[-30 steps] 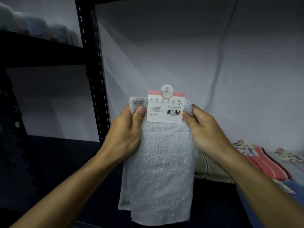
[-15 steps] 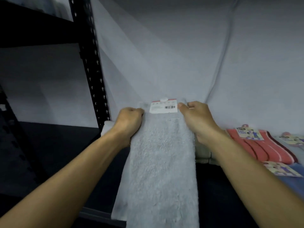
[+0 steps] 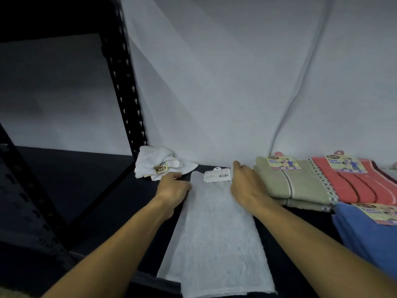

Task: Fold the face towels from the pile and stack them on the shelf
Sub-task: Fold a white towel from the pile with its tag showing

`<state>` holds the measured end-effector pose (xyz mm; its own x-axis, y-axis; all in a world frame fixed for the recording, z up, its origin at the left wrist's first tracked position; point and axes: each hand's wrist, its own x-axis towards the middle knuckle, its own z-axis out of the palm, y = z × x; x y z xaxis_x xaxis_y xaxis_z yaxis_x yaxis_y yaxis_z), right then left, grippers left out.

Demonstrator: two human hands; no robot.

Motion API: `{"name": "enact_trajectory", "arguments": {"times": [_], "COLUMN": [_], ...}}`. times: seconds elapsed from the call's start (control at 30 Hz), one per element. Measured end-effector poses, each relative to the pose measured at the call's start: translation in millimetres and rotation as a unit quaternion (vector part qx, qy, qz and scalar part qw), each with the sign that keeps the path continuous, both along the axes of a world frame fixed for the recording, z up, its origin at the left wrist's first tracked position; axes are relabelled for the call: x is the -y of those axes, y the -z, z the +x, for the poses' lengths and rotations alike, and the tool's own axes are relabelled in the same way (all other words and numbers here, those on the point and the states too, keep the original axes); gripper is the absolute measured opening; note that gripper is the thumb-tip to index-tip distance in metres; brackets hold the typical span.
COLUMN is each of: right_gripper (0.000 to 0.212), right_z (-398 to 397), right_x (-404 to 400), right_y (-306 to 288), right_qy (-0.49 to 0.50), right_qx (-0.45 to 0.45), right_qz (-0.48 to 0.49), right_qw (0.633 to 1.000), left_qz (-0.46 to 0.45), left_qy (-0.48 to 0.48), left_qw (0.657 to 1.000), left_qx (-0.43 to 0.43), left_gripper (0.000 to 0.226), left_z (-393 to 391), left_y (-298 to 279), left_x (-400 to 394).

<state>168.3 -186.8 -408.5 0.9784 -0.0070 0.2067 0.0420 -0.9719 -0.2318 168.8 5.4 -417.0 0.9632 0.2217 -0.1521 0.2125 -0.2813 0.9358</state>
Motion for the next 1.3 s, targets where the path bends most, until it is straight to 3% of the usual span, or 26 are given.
{"name": "enact_trajectory", "arguments": {"times": [0.1,0.23,0.33,0.5,0.63,0.7,0.8,0.97,1.1,1.3], "right_gripper": [0.044,0.042,0.042,0.067,0.034,0.019,0.007,0.010,0.009,0.011], "right_z": [1.2,-35.2,-91.4,-159.3,-168.2,-165.1,-160.4,-148.6,-141.6,-153.2], "right_x": [-1.5,-6.5,-10.1,-2.0,0.5,1.3,5.4,22.0,45.0,52.2], "right_y": [15.5,22.8,13.9,16.1,34.0,34.8,27.8,20.6,17.9,35.1], "right_qy": [-0.030,-0.112,-0.209,-0.300,-0.316,-0.279,-0.214,-0.049,0.067,0.169], "right_qx": [-0.018,0.015,0.055,-0.019,0.037,0.035,0.024,0.100,0.121,0.073], "right_qz": [0.059,0.120,0.131,0.092,0.058,0.139,0.316,0.503,0.528,0.435], "right_qw": [0.998,0.986,0.967,0.949,0.946,0.950,0.924,0.857,0.838,0.882], "left_qz": [0.051,0.097,0.143,0.247,0.336,0.364,0.376,0.375,0.376,0.346], "left_qy": [-0.007,-0.002,0.044,0.154,0.194,0.192,0.185,0.172,0.163,0.153], "left_qw": [0.999,0.993,0.985,0.942,0.905,0.896,0.894,0.902,0.903,0.919], "left_qx": [0.018,0.063,0.086,0.166,0.177,0.167,0.156,0.130,0.130,0.116], "left_gripper": [0.038,0.033,0.027,0.027,0.038,0.040,0.040,0.039,0.039,0.040], "left_z": [-6.1,-23.5,-44.4,-92.1,-118.7,-124.7,-126.5,-129.5,-132.5,-136.5], "left_y": [10.3,20.2,26.5,40.2,50.1,49.1,45.0,42.3,41.6,37.6], "left_x": [-1.3,-9.3,-22.6,-46.4,-50.5,-48.6,-45.4,-41.4,-36.4,-24.0]}}
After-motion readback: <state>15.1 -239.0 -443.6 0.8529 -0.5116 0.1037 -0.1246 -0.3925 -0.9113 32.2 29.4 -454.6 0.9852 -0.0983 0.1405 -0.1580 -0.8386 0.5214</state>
